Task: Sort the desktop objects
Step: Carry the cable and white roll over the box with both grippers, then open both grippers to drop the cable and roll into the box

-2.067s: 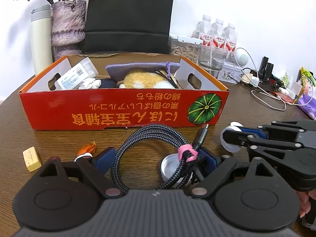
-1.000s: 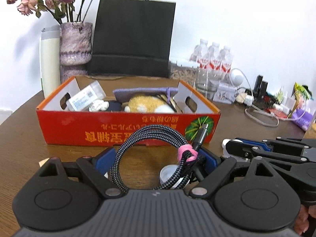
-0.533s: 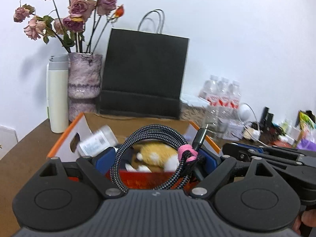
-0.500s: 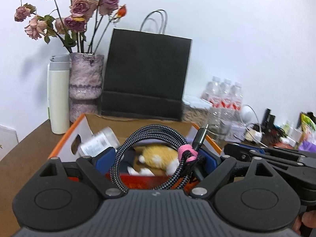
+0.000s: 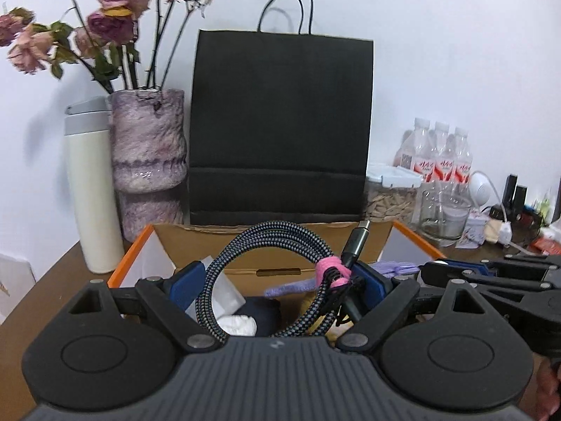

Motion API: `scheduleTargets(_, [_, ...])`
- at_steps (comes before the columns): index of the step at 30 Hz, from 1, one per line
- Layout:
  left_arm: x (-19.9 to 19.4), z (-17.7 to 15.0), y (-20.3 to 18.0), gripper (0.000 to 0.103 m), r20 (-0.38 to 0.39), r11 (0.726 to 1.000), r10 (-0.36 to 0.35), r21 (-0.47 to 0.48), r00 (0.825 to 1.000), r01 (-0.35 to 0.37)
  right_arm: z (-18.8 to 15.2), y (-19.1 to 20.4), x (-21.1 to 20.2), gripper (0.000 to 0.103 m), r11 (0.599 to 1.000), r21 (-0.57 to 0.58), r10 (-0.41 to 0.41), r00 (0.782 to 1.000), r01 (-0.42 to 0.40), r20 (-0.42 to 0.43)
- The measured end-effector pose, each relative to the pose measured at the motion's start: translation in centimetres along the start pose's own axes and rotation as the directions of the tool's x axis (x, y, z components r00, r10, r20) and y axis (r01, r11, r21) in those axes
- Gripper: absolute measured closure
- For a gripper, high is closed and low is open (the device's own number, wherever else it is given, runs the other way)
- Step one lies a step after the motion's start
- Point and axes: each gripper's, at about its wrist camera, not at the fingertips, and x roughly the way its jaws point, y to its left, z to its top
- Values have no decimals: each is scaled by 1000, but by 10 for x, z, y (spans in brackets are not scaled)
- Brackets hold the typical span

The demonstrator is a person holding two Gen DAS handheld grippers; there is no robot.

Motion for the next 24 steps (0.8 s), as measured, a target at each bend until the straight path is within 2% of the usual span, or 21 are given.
scheduleTargets(9, [23, -11, -6, 13, -47, 998, 14, 69, 999, -11, -7, 1, 18, 94, 999, -42, 4, 999, -5, -39])
scheduleTargets(12, [18, -13, -9, 13, -21, 995, 27, 96, 999, -25, -8, 1, 13, 91, 999, -30, 17, 999, -18, -34])
scheduleTargets(13, [16, -14, -11, 9, -10, 994, 34, 105, 999, -33, -8, 2, 12, 84, 999, -33, 16, 999, -17, -34])
scheduleTargets(14, [14, -14, -11, 7, -2, 993, 40, 112, 999, -40, -8, 3, 10, 72, 999, -37, 16, 999, -17, -34])
scheduleTargets(16, [12, -15, -12, 3, 11, 992, 52, 117, 999, -53, -9, 5, 7, 58, 999, -44, -4, 1000, 2, -25])
scheduleTargets(18, [11, -14, -11, 0, 25, 992, 65, 108, 998, -67, -9, 5, 5, 49, 999, -41, -28, 1000, 27, -12])
scheduleTargets(19, [10, -14, -10, 0, 34, 993, 68, 94, 997, -71, -9, 3, 5, 39, 999, -29, -40, 999, 40, -8])
scheduleTargets(21, [9, -13, -5, 0, 43, 996, 66, 63, 997, -68, -8, -2, 5, 27, 999, -6, -53, 999, 53, 0])
scheduleTargets(24, [7, -12, -2, 0, 50, 996, 85, 35, 995, -86, -7, -4, 2, 15, 999, 9, -40, 999, 40, 13])
